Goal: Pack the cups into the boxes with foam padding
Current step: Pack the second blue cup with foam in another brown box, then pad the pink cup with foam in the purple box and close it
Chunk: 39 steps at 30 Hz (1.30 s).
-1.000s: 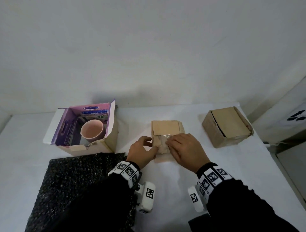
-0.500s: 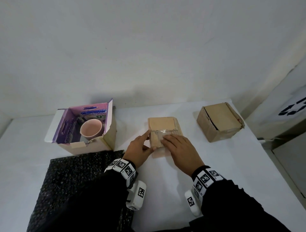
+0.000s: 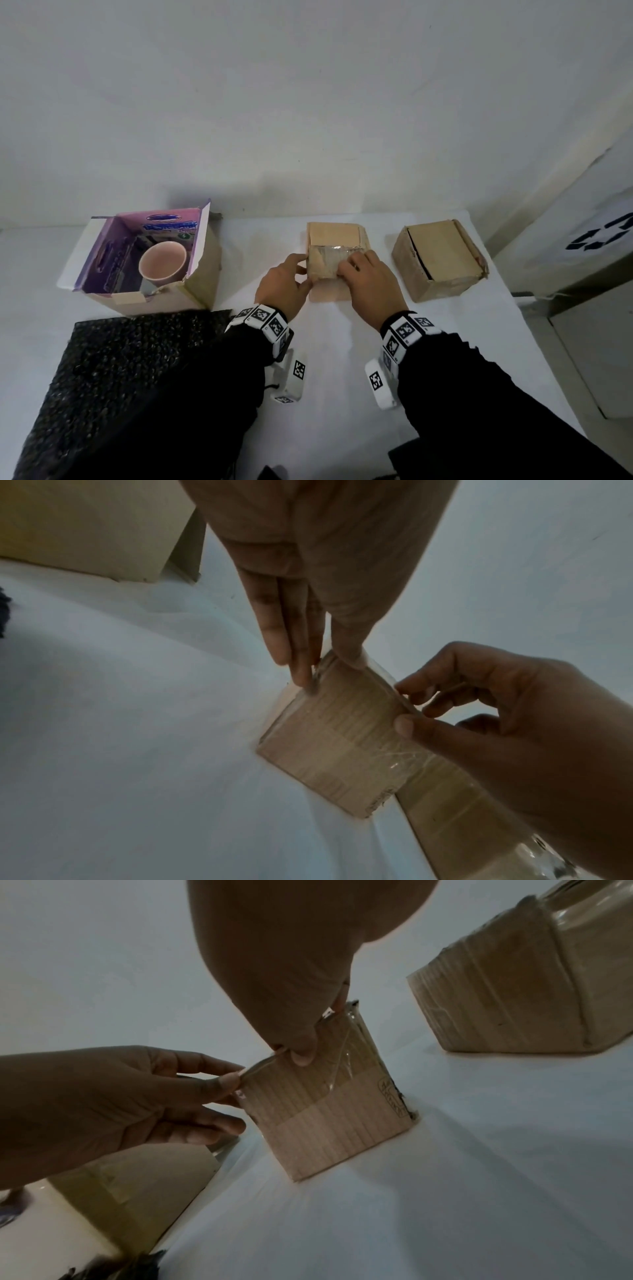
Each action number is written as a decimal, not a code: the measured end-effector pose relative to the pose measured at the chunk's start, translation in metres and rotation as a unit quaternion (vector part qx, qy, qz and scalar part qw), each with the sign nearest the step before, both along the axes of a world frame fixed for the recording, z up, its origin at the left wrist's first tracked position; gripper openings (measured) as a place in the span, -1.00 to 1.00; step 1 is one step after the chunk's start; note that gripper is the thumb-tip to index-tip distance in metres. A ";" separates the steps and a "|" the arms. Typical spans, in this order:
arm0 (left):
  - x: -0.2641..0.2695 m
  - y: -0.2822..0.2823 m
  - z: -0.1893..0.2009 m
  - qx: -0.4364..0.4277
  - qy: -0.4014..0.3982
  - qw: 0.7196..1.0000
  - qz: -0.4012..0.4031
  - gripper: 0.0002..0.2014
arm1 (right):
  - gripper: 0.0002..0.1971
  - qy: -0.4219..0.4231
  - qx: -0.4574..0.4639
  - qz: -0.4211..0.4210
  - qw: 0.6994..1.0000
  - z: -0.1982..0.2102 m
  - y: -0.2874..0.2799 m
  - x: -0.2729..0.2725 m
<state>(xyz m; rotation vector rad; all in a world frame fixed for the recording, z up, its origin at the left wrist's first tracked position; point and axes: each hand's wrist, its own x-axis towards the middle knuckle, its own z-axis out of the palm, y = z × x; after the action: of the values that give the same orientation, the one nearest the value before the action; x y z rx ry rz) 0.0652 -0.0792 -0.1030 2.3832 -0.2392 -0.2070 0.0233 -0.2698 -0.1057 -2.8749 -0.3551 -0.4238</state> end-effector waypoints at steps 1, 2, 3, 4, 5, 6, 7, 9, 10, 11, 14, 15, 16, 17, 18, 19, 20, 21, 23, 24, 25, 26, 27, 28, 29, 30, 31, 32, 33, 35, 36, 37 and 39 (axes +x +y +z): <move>0.000 0.001 0.002 0.009 -0.009 1.000 0.005 -0.59 | -0.72 0.003 0.003 0.002 1.000 0.001 -0.001 0.004; -0.001 0.004 0.004 0.013 -0.014 1.000 0.010 -0.60 | -0.73 0.007 0.005 0.004 1.000 0.002 -0.001 0.007; -0.003 0.009 0.004 0.016 -0.015 1.000 0.013 -0.62 | -0.73 0.010 0.007 0.003 1.000 0.003 -0.002 0.010; -0.006 0.015 0.004 0.018 -0.014 1.000 0.017 -0.65 | -0.75 0.013 0.014 0.000 1.000 0.003 -0.002 0.011; -0.009 0.023 0.004 0.016 -0.010 1.000 0.021 -0.68 | -0.77 0.016 0.028 -0.001 0.999 0.004 0.000 0.013; -0.013 0.032 0.003 0.009 -0.004 1.000 0.024 -0.71 | -0.81 0.022 0.048 0.001 0.999 0.005 0.003 0.013; -0.017 0.042 0.002 0.002 -0.001 1.000 0.025 -0.74 | -0.87 0.029 0.068 0.009 0.997 0.005 0.008 0.013; -0.027 0.063 0.004 0.004 -0.006 1.000 0.019 -0.79 | -0.95 0.046 0.092 0.040 0.994 0.007 0.028 0.008; -0.032 0.077 0.007 0.011 -0.012 1.000 0.013 -0.81 | -0.95 0.058 0.097 0.058 0.992 0.010 0.042 0.005; -0.035 0.084 0.008 0.018 -0.014 1.000 0.003 -0.82 | -0.95 0.073 0.104 0.071 0.989 0.010 0.051 0.003; -0.048 0.127 0.015 0.034 -0.022 0.999 -0.017 -0.82 | -0.95 0.110 0.113 0.118 0.980 0.013 0.095 -0.008; -0.052 0.143 0.017 0.044 -0.026 0.998 -0.023 -0.82 | -0.94 0.121 0.116 0.129 0.977 0.014 0.110 -0.011; -0.057 0.161 0.018 0.056 -0.028 0.998 -0.028 -0.83 | -0.94 0.133 0.122 0.135 0.974 0.014 0.127 -0.016; -0.062 0.178 0.020 0.072 -0.027 0.996 -0.032 -0.84 | -0.93 0.143 0.132 0.135 0.971 0.014 0.144 -0.020; -0.067 0.196 0.021 0.087 -0.026 0.995 -0.037 -0.86 | -0.93 0.152 0.142 0.134 0.969 0.013 0.161 -0.025; -0.072 0.213 0.022 0.103 -0.023 0.993 -0.044 -0.88 | -0.92 0.163 0.152 0.131 0.966 0.011 0.178 -0.030; -0.077 0.231 0.021 0.119 -0.021 0.991 -0.052 -0.91 | -0.90 0.174 0.161 0.130 0.963 0.008 0.195 -0.035; -0.082 0.248 0.019 0.134 -0.017 0.989 -0.058 -0.94 | -0.88 0.186 0.168 0.131 0.959 0.004 0.213 -0.040; -0.089 0.281 0.013 0.152 -0.005 0.986 -0.062 -0.99 | -0.81 0.204 0.171 0.140 0.954 -0.006 0.245 -0.051; -0.092 0.296 0.007 0.165 -0.003 0.984 -0.064 -0.97 | -0.75 0.212 0.166 0.146 0.952 -0.011 0.258 -0.056; -0.095 0.310 0.000 0.186 -0.004 0.980 -0.068 -0.90 | -0.65 0.223 0.154 0.151 0.951 -0.016 0.270 -0.062; -0.098 0.322 -0.007 0.209 -0.002 0.975 -0.073 -0.79 | -0.52 0.240 0.131 0.151 0.950 -0.022 0.280 -0.067; -0.101 0.332 -0.015 0.224 0.009 0.972 -0.077 -0.67 | -0.39 0.263 0.097 0.144 0.949 -0.028 0.288 -0.072; -0.104 0.340 -0.021 0.225 0.031 0.970 -0.083 -0.54 | -0.29 0.288 0.059 0.135 0.946 -0.034 0.294 -0.077; -0.107 0.345 -0.026 0.220 0.062 0.969 -0.089 -0.41 | -0.24 0.304 0.020 0.127 0.944 -0.040 0.299 -0.082; -0.111 0.348 -0.032 0.216 0.087 0.967 -0.100 -0.30 | -0.25 0.308 -0.013 0.122 0.943 -0.045 0.303 -0.085; -0.113 0.350 -0.037 0.219 0.099 0.964 -0.113 -0.21 | -0.32 0.303 -0.033 0.115 0.946 -0.049 0.306 -0.088; -0.114 0.350 -0.041 0.228 0.095 0.961 -0.125 -0.15 | -0.42 0.290 -0.034 0.106 0.951 -0.051 0.308 -0.090; -0.115 0.350 -0.043 0.237 0.085 0.959 -0.131 -0.11 | -0.54 0.272 -0.021 0.096 0.957 -0.051 0.309 -0.091; -0.117 0.349 -0.045 0.257 0.066 0.955 -0.129 -0.07 | -0.73 0.226 0.029 0.082 0.970 -0.052 0.309 -0.091; -0.118 0.349 -0.044 0.266 0.051 0.955 -0.122 -0.07 | -0.79 0.202 0.058 0.078 0.975 -0.052 0.308 -0.090; -0.119 0.350 -0.043 0.271 0.027 0.956 -0.112 -0.10 | -0.84 0.181 0.087 0.078 0.977 -0.050 0.307 -0.087; -0.116 0.353 -0.039 0.255 -0.050 0.961 -0.098 -0.25 | -0.89 0.157 0.152 0.096 0.971 -0.043 0.304 -0.078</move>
<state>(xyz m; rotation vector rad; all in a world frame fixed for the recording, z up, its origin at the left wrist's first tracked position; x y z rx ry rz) -0.0510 0.2734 -0.1420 2.8855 -0.5257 -0.2655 -0.0546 0.0342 -0.1483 -2.5222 -0.4615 0.0148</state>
